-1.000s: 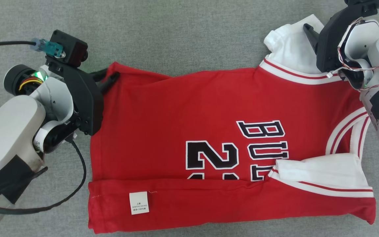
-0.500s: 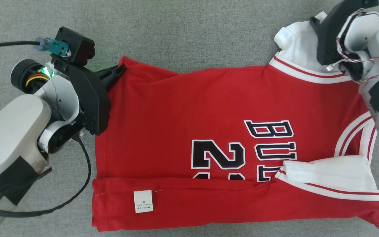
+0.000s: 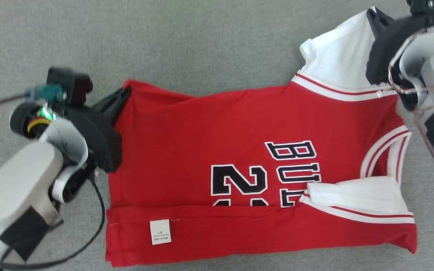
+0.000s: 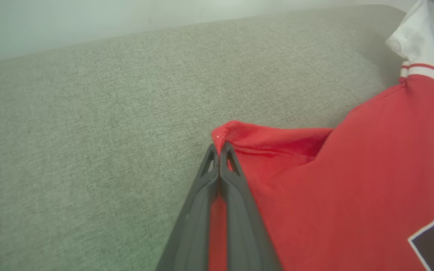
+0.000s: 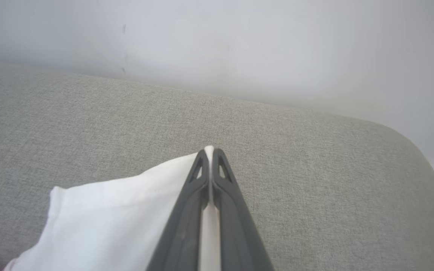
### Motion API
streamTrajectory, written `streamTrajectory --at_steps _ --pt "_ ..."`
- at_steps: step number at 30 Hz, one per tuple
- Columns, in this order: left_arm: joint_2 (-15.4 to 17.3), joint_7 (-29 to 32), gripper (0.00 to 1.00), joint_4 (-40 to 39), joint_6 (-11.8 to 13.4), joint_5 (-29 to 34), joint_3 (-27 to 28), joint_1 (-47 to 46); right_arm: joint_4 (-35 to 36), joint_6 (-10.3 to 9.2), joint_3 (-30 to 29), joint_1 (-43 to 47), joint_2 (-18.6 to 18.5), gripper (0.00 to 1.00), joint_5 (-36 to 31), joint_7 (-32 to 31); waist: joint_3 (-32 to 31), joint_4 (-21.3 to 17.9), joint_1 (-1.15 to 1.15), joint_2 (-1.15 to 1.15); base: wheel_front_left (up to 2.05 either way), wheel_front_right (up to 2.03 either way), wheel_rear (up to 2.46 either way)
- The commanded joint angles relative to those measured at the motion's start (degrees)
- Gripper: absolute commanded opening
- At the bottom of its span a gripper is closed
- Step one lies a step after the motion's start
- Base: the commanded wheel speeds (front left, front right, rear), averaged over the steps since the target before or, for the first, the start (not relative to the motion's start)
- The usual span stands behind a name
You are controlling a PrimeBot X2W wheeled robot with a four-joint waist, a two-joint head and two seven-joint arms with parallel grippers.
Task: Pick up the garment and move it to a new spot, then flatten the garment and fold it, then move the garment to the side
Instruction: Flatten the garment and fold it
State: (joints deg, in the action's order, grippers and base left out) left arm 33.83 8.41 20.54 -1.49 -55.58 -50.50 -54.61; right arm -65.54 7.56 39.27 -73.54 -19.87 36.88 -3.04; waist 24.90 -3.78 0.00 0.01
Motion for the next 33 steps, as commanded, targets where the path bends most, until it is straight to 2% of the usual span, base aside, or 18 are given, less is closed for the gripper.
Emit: streamTrajectory --at_steps 1,10,17,26,33 --pt "-0.1 -1.1 0.0 0.2 0.5 0.4 0.2 1.6 0.6 -0.16 0.3 1.2 -0.9 0.0 0.5 1.4 -2.2 -1.0 0.0 -0.01 0.0 0.0 0.0" --pt "-1.2 -6.5 0.0 0.6 3.2 -1.5 0.7 9.1 8.5 -0.16 1.6 11.0 -3.7 0.0 3.1 13.2 -7.1 -1.5 0.0 -0.01 0.0 0.0 0.0" --pt "-2.2 -10.9 0.0 -0.3 5.6 -2.8 1.0 15.5 17.3 -0.16 0.3 22.4 -6.6 0.0 4.3 17.4 -9.8 -1.4 0.0 -0.01 0.0 0.0 0.0" --pt "-3.6 -16.3 0.0 -1.3 8.1 -3.6 1.8 21.8 30.9 -0.15 -9.2 39.8 -9.1 0.0 2.2 18.2 -12.1 -0.8 0.0 -0.01 0.0 0.0 0.0" --pt "-5.4 -19.1 0.0 -0.3 8.8 -5.0 2.8 24.1 41.9 -0.15 -19.3 53.4 -8.1 0.0 -1.1 18.0 -12.6 -0.1 0.0 -0.01 0.0 0.0 0.0"
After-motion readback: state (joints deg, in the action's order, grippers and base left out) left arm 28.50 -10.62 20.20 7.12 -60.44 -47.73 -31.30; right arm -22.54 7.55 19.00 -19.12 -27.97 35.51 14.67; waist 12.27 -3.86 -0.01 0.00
